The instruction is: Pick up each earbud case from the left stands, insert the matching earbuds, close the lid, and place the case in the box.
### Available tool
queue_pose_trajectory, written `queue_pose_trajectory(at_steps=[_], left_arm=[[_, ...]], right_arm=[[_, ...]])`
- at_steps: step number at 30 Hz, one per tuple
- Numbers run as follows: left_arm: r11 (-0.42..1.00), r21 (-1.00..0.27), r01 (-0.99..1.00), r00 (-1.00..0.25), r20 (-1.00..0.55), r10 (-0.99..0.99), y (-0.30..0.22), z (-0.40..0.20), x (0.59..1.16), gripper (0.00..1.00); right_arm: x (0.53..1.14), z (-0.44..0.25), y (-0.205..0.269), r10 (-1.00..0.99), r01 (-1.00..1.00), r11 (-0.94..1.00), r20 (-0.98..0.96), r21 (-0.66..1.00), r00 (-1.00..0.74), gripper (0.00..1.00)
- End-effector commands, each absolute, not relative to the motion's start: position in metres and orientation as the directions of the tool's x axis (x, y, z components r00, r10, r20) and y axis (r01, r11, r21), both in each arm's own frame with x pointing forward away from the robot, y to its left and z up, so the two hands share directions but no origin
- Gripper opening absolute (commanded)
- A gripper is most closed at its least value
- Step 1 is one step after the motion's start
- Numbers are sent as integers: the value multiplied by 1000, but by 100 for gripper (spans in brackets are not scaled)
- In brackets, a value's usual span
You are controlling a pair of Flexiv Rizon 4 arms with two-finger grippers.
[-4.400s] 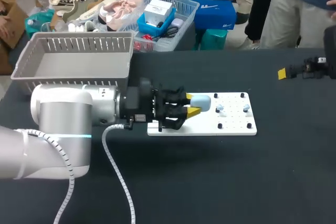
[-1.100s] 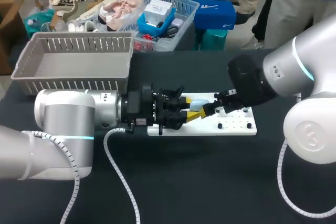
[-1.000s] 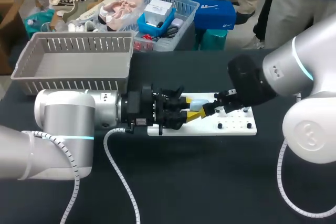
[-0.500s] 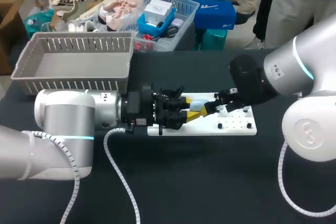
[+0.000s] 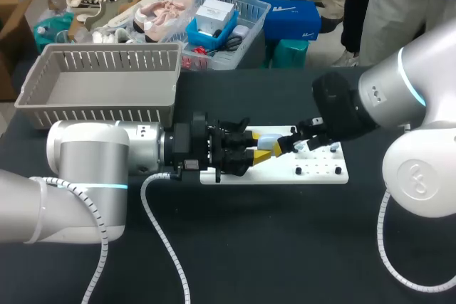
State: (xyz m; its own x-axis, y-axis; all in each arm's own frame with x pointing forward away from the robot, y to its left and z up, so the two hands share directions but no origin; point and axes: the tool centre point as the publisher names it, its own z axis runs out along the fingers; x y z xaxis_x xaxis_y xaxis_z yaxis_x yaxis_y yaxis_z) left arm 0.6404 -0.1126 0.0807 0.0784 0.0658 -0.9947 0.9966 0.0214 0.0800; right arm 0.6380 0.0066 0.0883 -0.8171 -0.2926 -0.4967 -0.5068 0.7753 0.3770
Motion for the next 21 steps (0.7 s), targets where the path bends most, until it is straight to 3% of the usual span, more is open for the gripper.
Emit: queue_pose_trajectory(at_steps=[1,14,21], left_arm=[[18,80,997,79,-995,65,-114,79,640,0],[18,80,997,79,-995,65,-114,79,640,0],[18,80,997,79,-995,65,-114,79,640,0]], right_arm=[[641,92,7,-290,-502,784,-498,366,-817,100],[649,110,8,-308,-524,786,-527,329,-792,100],[646,120,-23,-320,-525,819,-573,234,-754,100]])
